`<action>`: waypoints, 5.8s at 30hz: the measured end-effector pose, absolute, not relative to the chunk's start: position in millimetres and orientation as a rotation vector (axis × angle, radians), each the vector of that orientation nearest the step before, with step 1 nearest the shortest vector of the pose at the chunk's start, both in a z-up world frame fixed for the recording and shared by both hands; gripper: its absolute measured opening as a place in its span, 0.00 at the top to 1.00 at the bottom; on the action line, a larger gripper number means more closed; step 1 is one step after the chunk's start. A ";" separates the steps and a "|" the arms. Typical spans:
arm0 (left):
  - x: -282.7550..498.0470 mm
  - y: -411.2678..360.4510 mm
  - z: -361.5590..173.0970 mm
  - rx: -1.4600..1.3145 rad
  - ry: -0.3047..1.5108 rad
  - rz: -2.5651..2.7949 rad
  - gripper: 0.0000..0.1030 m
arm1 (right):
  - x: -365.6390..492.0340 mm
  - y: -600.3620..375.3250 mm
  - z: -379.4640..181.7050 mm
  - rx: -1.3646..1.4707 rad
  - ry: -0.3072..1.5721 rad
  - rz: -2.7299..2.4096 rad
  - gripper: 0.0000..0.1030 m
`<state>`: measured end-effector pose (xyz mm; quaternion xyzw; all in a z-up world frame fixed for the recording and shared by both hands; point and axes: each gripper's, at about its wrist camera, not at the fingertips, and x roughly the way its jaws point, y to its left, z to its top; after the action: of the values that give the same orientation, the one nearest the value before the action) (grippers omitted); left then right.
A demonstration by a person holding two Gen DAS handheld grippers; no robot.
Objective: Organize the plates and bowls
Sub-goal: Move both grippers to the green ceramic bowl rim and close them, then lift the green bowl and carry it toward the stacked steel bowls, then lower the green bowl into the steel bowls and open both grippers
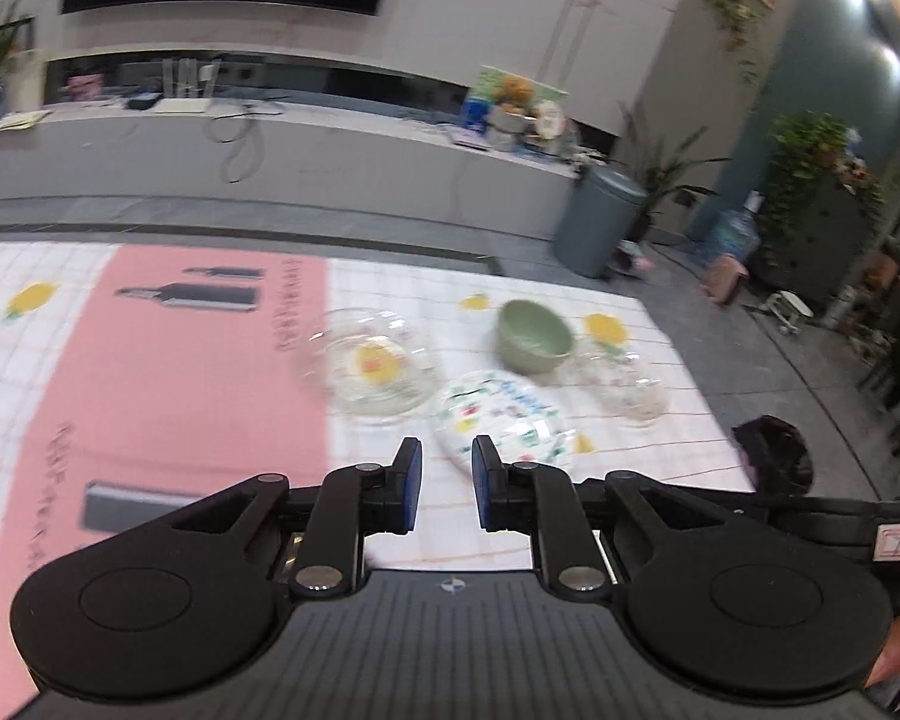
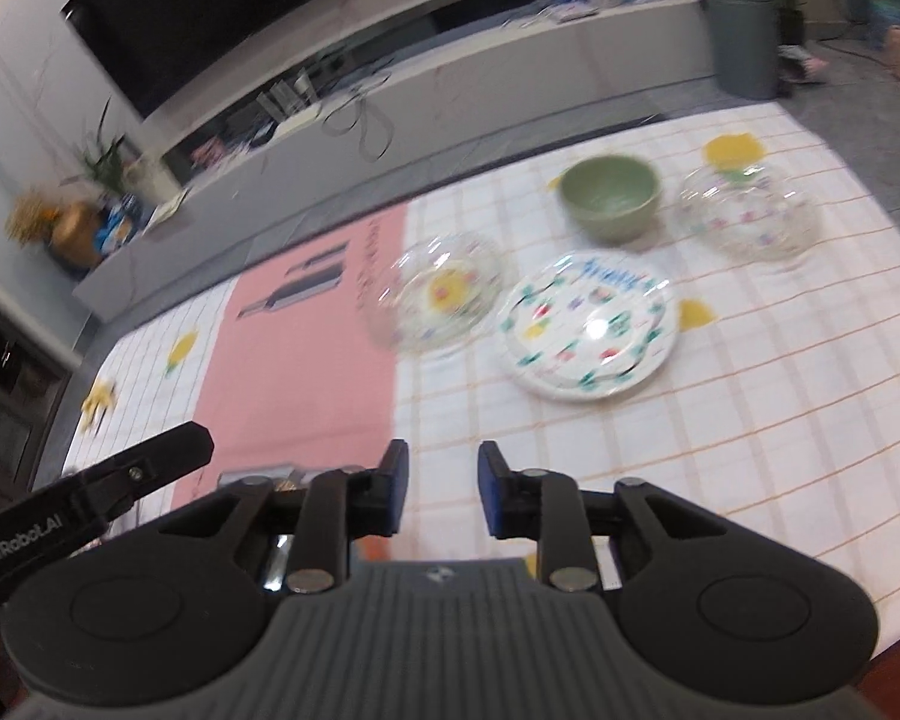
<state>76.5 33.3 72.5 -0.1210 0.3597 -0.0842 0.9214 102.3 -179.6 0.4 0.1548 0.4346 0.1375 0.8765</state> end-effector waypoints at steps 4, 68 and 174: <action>99.4 10.1 74.7 -0.235 0.750 -0.230 0.81 | 113.6 -203.2 5.5 0.329 0.883 0.244 0.73; 344.6 -68.5 -15.7 -0.259 1.060 -0.123 0.89 | 356.7 -261.9 -62.9 0.430 1.058 0.031 0.93; 47.2 95.5 37.7 -0.309 0.911 0.032 0.76 | 84.8 -89.1 -5.6 0.124 0.944 0.431 0.72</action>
<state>47.2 95.5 37.7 -0.1485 0.4382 0.0153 0.8864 84.8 -89.1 -5.6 0.0593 0.4509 0.2060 0.8664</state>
